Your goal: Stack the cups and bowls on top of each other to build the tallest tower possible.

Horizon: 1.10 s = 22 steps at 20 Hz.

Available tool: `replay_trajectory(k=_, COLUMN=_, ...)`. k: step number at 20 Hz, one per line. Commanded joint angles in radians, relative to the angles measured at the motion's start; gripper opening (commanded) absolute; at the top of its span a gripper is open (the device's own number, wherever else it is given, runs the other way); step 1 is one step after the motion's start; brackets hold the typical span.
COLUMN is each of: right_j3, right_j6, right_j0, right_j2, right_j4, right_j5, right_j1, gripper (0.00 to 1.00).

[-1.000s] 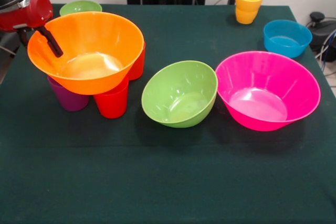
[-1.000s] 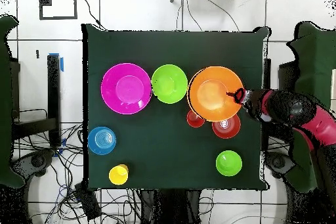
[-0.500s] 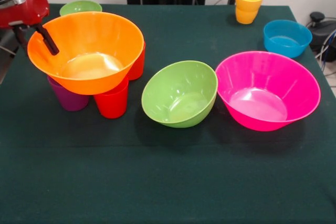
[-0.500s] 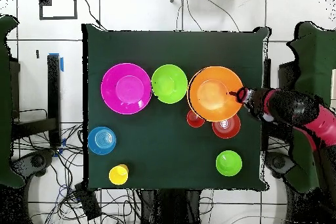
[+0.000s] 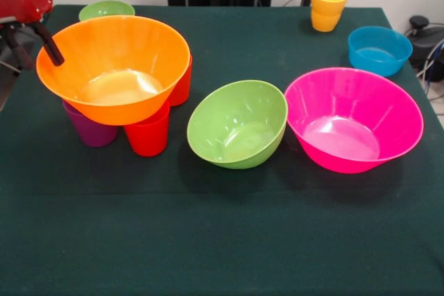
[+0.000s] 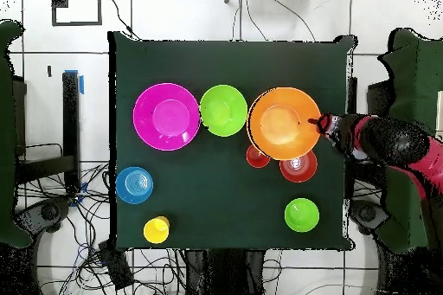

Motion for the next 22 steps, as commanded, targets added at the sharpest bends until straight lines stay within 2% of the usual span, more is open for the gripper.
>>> replay_trajectory(k=1, right_j3=0.016, right_j6=-0.011, right_j0=0.048, right_j2=-0.034, right_j4=-0.007, right_j5=0.002, right_j1=-0.034, gripper=1.00)
replay_trajectory(k=11, right_j3=0.047, right_j6=-0.003, right_j0=0.044, right_j2=-0.033, right_j4=0.014, right_j5=0.018, right_j1=-0.076, gripper=1.00)
replay_trajectory(k=22, right_j3=0.089, right_j6=0.033, right_j0=0.062, right_j2=-0.033, right_j4=0.067, right_j5=0.055, right_j1=-0.172, gripper=1.00)
